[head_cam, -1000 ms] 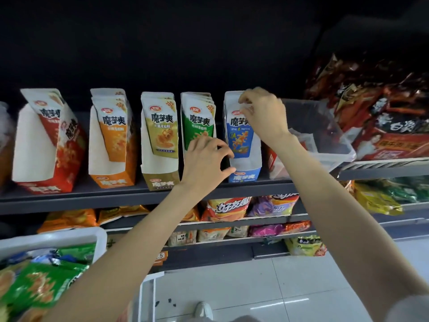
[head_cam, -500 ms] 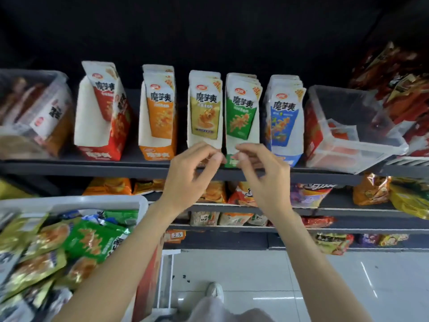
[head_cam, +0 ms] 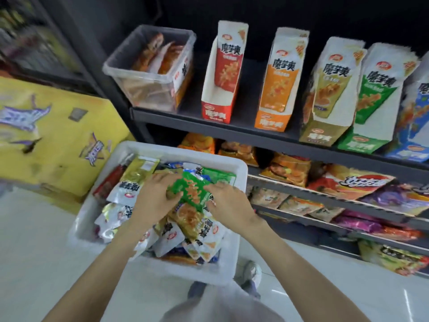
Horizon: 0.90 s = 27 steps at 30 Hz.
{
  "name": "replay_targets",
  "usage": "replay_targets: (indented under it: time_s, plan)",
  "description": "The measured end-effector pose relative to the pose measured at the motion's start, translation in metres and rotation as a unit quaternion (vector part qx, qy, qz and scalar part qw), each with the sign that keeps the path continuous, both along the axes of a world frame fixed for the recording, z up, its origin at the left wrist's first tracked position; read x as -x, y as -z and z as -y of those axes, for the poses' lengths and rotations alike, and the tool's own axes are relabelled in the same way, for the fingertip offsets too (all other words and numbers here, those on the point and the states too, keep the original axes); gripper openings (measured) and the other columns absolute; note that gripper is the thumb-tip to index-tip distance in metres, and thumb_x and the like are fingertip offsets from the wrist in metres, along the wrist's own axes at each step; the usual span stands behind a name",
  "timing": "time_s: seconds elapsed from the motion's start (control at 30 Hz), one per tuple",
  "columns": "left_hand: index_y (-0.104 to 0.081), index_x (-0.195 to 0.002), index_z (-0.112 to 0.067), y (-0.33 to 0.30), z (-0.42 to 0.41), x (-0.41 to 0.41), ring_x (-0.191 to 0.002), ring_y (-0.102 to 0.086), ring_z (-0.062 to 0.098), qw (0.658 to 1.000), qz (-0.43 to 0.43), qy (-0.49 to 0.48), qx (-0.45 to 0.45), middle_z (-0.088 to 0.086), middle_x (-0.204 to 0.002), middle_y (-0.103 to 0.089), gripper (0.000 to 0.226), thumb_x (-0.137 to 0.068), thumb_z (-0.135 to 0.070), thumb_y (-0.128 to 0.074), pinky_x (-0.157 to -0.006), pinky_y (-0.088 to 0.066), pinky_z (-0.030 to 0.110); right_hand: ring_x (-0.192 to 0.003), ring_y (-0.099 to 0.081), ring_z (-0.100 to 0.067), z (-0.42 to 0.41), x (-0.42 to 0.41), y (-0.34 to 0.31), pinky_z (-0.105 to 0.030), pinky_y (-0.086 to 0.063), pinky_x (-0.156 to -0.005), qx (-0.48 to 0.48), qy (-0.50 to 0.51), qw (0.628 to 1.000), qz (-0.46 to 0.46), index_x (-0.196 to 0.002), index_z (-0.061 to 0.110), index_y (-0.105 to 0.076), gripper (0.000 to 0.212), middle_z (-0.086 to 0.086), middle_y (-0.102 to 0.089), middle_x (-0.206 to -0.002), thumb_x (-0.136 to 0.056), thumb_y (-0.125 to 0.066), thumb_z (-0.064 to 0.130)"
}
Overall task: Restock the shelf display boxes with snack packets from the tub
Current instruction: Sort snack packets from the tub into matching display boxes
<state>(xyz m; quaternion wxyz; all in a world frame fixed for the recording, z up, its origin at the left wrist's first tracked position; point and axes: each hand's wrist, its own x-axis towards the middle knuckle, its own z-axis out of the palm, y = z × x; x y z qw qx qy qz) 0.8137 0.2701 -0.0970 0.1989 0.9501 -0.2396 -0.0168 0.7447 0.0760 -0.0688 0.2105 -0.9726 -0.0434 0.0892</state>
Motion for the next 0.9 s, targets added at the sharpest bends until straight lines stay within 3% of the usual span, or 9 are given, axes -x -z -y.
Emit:
replay_targets:
  time_s: [0.1, 0.17, 0.27, 0.37, 0.5, 0.6, 0.77, 0.83, 0.9]
  plan:
    - [-0.057, -0.127, -0.019, 0.007, 0.000, -0.020, -0.116, -0.053, 0.030, 0.994, 0.019, 0.093, -0.047, 0.005, -0.123, -0.059, 0.059, -0.074, -0.031, -0.078, -0.093, -0.046, 0.042, -0.091, -0.061, -0.030, -0.029, -0.018, 0.014, -0.036, -0.037, -0.077, 0.154, 0.002, 0.988, -0.026, -0.104, 0.009, -0.059, 0.017, -0.008, -0.065, -0.093, -0.092, -0.050, 0.019]
    - [-0.048, -0.137, -0.020, 0.009, 0.007, -0.033, -0.130, -0.041, 0.025, 0.978, 0.007, 0.185, -0.094, 0.001, -0.137, -0.049, 0.068, -0.078, -0.042, -0.072, -0.105, -0.038, 0.041, -0.101, -0.058, -0.029, -0.037, -0.026, 0.025, -0.038, -0.036, -0.085, 0.204, 0.021, 0.977, -0.062, -0.110, 0.010, -0.058, 0.025, -0.007, -0.064, -0.103, -0.092, -0.052, 0.026]
    - [-0.032, -0.146, -0.024, 0.014, 0.019, -0.050, -0.138, -0.025, 0.017, 0.941, -0.021, 0.265, -0.208, -0.004, -0.147, -0.035, 0.075, -0.084, -0.052, -0.062, -0.116, -0.017, 0.034, -0.120, -0.047, -0.032, -0.038, -0.031, 0.038, -0.041, -0.035, -0.100, 0.216, 0.039, 0.967, -0.133, -0.132, 0.003, -0.042, 0.065, -0.014, -0.049, -0.129, -0.087, -0.062, 0.046]
    - [-0.037, -0.142, -0.026, 0.013, 0.026, -0.056, -0.131, -0.032, 0.019, 0.930, -0.022, 0.281, -0.235, -0.002, -0.137, -0.042, 0.069, -0.082, -0.050, -0.064, -0.112, -0.025, 0.034, -0.122, -0.042, -0.032, -0.037, -0.031, 0.040, -0.038, -0.037, -0.099, 0.176, 0.078, 0.972, -0.134, -0.136, 0.003, -0.034, 0.074, -0.015, -0.044, -0.132, -0.082, -0.070, 0.039]
    - [-0.051, -0.129, -0.026, -0.007, 0.025, -0.051, -0.112, -0.056, 0.018, 0.948, -0.047, 0.276, -0.153, -0.006, -0.125, -0.056, 0.043, -0.089, -0.037, -0.062, -0.088, -0.047, 0.035, -0.111, -0.051, -0.030, -0.027, -0.024, 0.030, -0.035, -0.044, -0.083, 0.127, 0.114, 0.985, -0.032, -0.122, 0.010, -0.046, 0.038, -0.009, -0.053, -0.119, -0.089, -0.062, 0.016]
    - [-0.056, -0.117, -0.027, -0.020, 0.011, -0.053, -0.088, -0.063, 0.016, 0.964, -0.134, 0.226, -0.042, -0.006, -0.107, -0.066, 0.026, -0.092, -0.035, -0.058, -0.076, -0.050, 0.035, -0.091, -0.064, -0.026, -0.003, -0.013, 0.008, -0.033, -0.046, -0.072, -0.008, 0.188, 0.982, -0.018, -0.106, 0.018, -0.056, 0.023, -0.002, -0.065, -0.104, -0.087, -0.065, 0.026]
    - [-0.059, -0.098, -0.022, -0.038, 0.005, -0.043, -0.090, -0.064, 0.006, 0.918, -0.296, 0.147, 0.219, -0.012, -0.096, -0.067, 0.026, -0.081, -0.042, -0.062, -0.075, -0.052, 0.026, -0.076, -0.070, -0.015, 0.024, 0.002, -0.040, -0.029, -0.057, -0.070, -0.415, 0.324, 0.848, 0.070, -0.084, 0.017, -0.069, 0.010, 0.002, -0.074, -0.082, -0.079, -0.077, 0.017]
    - [-0.060, -0.096, -0.019, -0.046, 0.014, -0.031, -0.084, -0.065, 0.004, 0.905, -0.308, 0.131, 0.262, -0.012, -0.094, -0.068, 0.027, -0.079, -0.040, -0.062, -0.070, -0.053, 0.024, -0.078, -0.070, -0.011, 0.028, 0.005, -0.049, -0.021, -0.055, -0.069, -0.447, 0.317, 0.834, 0.064, -0.091, 0.014, -0.071, 0.009, 0.000, -0.075, -0.087, -0.082, -0.073, 0.016]
    - [-0.060, -0.094, -0.021, -0.049, 0.024, -0.023, -0.084, -0.065, 0.002, 0.905, -0.297, 0.125, 0.277, -0.017, -0.092, -0.068, 0.025, -0.078, -0.040, -0.062, -0.072, -0.052, 0.023, -0.079, -0.070, -0.007, 0.034, 0.008, -0.053, -0.015, -0.052, -0.063, -0.411, 0.288, 0.864, 0.052, -0.094, 0.017, -0.071, 0.009, 0.002, -0.074, -0.090, -0.085, -0.070, 0.019]
